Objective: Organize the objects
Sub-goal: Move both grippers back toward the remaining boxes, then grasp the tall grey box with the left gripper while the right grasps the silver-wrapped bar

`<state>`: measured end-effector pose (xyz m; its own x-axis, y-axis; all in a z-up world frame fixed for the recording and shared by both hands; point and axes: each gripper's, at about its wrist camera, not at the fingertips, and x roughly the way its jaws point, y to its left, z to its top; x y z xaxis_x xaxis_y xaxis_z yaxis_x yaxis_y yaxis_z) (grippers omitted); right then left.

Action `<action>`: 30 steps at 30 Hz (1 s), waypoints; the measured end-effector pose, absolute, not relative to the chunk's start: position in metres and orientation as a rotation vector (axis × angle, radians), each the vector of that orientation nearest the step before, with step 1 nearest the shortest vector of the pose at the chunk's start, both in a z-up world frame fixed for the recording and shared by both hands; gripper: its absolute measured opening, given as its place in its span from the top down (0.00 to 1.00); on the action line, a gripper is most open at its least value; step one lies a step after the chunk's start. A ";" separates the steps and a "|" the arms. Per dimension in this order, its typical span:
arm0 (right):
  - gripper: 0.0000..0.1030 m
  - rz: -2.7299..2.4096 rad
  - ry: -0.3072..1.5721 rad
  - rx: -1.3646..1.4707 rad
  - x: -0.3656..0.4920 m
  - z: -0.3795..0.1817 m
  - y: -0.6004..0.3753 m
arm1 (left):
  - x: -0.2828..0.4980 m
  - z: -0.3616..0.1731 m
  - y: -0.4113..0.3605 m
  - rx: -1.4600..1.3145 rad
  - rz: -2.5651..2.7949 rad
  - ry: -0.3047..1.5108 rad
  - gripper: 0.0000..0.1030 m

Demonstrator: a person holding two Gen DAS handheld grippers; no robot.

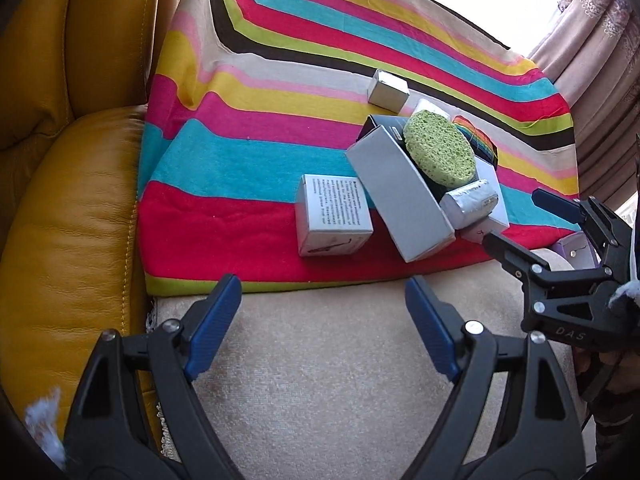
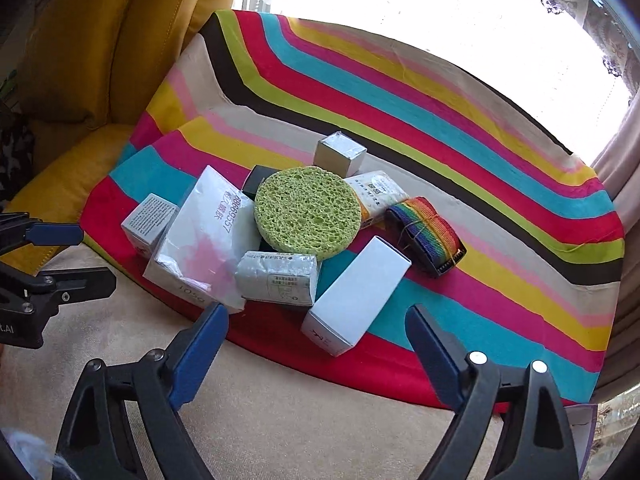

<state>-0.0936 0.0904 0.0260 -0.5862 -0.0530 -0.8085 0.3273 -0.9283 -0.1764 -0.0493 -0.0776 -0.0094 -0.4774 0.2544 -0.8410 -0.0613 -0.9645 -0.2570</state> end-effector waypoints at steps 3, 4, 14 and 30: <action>0.12 -2.584 0.449 1.314 -0.102 0.024 0.084 | -0.049 -0.011 -0.078 -1.483 2.531 -0.294 0.16; 0.12 -2.588 0.445 1.320 -0.105 0.023 0.083 | -0.048 -0.012 -0.078 -1.480 2.530 -0.301 0.16; 0.52 -2.578 0.490 1.398 -0.117 0.006 0.072 | -0.049 -0.014 -0.083 -1.462 2.505 -0.353 0.16; 0.53 -2.737 0.212 1.255 -0.094 0.028 0.114 | -0.066 -0.015 -0.079 -1.416 2.233 -0.857 0.30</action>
<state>-0.0941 0.1136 0.0278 -0.6481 -0.0533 -0.7597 0.1698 -0.9825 -0.0759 -0.0660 -0.0792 -0.0153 -0.4334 0.5883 -0.6826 0.0196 -0.7511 -0.6598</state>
